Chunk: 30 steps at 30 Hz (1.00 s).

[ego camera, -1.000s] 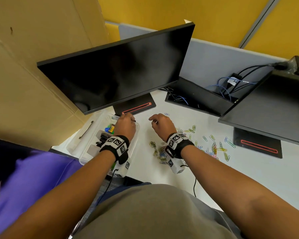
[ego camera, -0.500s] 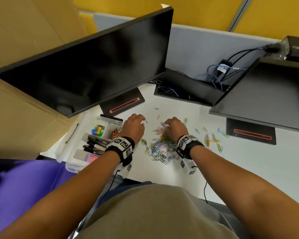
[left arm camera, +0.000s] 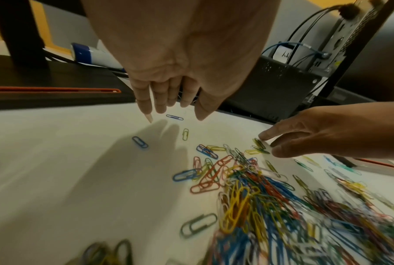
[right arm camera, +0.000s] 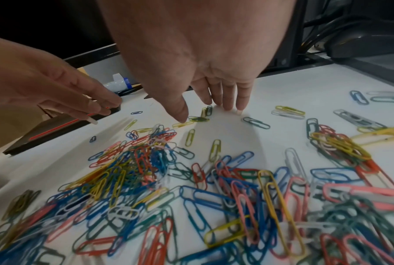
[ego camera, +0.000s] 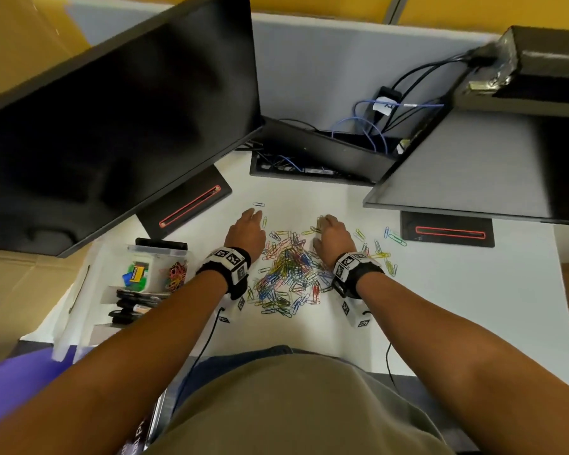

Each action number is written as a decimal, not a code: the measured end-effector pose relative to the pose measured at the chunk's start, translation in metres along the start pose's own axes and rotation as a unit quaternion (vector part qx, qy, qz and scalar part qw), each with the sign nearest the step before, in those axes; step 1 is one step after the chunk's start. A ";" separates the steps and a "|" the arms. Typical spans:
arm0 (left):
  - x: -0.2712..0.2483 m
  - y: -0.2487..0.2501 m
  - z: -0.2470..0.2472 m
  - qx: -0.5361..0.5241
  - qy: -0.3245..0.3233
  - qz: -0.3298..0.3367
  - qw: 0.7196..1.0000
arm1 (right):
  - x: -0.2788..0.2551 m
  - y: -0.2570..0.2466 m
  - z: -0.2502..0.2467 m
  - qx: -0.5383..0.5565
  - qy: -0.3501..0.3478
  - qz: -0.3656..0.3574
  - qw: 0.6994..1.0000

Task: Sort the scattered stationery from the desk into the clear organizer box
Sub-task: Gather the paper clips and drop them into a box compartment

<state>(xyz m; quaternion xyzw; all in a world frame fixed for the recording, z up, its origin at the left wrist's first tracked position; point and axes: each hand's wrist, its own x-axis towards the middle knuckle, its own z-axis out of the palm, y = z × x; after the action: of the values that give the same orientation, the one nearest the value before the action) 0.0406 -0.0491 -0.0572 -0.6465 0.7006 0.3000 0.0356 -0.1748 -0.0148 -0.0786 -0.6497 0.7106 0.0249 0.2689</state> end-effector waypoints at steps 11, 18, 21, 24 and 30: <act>0.038 -0.005 0.020 0.135 -0.024 0.059 0.989 | 0.000 -0.013 0.017 -0.012 0.012 -0.160 0.987; -0.001 -0.001 0.047 0.113 -0.003 0.177 0.978 | -0.014 -0.006 0.029 0.006 0.035 -0.210 0.977; -0.013 0.002 0.050 0.110 -0.020 0.154 0.982 | -0.021 0.002 0.028 0.032 0.033 -0.194 0.980; -0.017 0.004 0.049 0.131 -0.049 0.116 0.983 | -0.028 0.007 0.027 0.030 0.015 -0.141 0.989; -0.018 0.003 0.052 0.153 -0.047 0.105 0.982 | -0.033 -0.002 0.030 -0.006 -0.003 -0.123 0.992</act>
<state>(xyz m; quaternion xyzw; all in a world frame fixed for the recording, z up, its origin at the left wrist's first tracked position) 0.0227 -0.0091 -0.0912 -0.5416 0.7994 0.2218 0.1354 -0.1624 0.0268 -0.0900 -0.7336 0.6246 -0.0020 0.2679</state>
